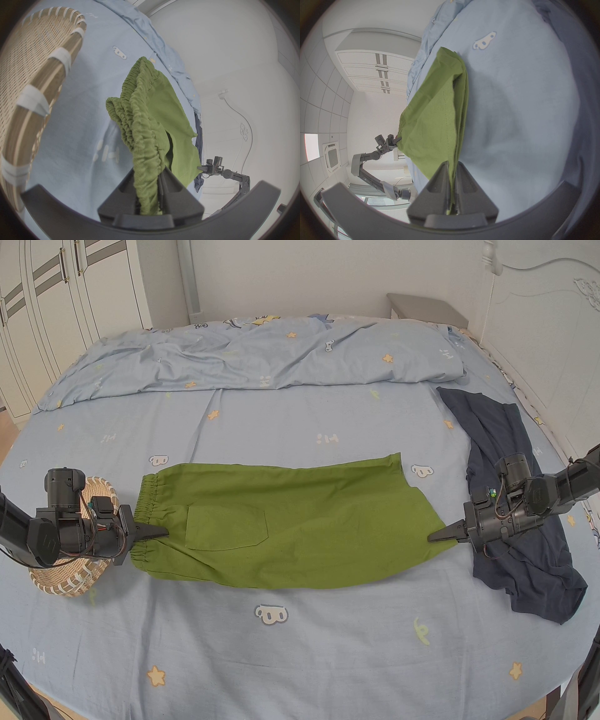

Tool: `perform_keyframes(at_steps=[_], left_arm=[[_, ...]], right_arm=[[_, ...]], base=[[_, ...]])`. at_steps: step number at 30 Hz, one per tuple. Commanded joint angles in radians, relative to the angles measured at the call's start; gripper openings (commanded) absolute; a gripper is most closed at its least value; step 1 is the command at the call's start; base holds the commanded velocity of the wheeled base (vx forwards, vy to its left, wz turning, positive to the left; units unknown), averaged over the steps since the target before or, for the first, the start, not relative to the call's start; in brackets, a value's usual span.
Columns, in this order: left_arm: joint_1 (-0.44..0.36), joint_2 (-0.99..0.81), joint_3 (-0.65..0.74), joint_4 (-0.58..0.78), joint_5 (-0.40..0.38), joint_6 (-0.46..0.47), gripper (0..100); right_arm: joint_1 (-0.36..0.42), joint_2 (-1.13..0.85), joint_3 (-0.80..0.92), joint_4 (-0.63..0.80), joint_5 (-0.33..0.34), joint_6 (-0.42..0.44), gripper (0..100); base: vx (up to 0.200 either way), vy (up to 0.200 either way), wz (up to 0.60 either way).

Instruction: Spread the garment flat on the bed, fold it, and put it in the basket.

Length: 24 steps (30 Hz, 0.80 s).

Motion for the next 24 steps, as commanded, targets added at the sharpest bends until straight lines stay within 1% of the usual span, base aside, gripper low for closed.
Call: perform_keyframes(at_steps=[1, 2, 3, 4, 8, 10, 11, 14, 21, 24], left_arm=[[-0.004, -0.049, 0.0, 0.073, 0.0, 0.02, 0], [-0.007, -0.063, 0.006, 0.13, 0.0, 0.058, 0], [-0.007, -0.064, 0.006, 0.134, 0.0, 0.062, 0], [-0.007, -0.081, 0.018, 0.194, 0.0, 0.114, 0], [0.001, -0.119, 0.069, 0.266, 0.0, 0.19, 0], [0.004, -0.138, 0.1, 0.274, 0.0, 0.213, 0], [0.007, -0.156, 0.139, 0.274, 0.0, 0.235, 0], [0.007, -0.178, 0.199, 0.269, 0.001, 0.259, 0], [0.007, -0.251, 0.346, 0.268, 0.003, 0.333, 0], [0.007, -0.265, 0.408, 0.266, 0.006, 0.373, 0]], right_arm=[[-0.009, -0.17, 0.103, 0.063, -0.001, -0.048, 0], [-0.016, -0.227, 0.167, 0.084, -0.005, -0.091, 0], [-0.018, -0.23, 0.172, 0.086, -0.005, -0.094, 0], [-0.032, -0.276, 0.253, 0.095, -0.012, -0.13, 0], [-0.041, -0.335, 0.393, 0.086, -0.018, -0.184, 0], [-0.046, -0.354, 0.439, 0.084, -0.021, -0.189, 0], [-0.041, -0.377, 0.488, 0.083, -0.021, -0.19, 0], [-0.033, -0.419, 0.572, 0.078, -0.018, -0.192, 0], [0.004, -0.522, 0.773, -0.002, -0.015, -0.192, 0], [0.019, -0.542, 0.853, -0.063, -0.016, -0.192, 0]], base=[[0.0, 0.0, 0.0], [0.0, 0.0, 0.0], [0.0, 0.0, 0.0], [0.0, 0.0, 0.0], [0.0, 0.0, 0.0], [0.0, 0.0, 0.0], [0.0, 0.0, 0.0], [0.0, 0.0, 0.0], [0.0, 0.0, 0.0], [0.0, 0.0, 0.0]])
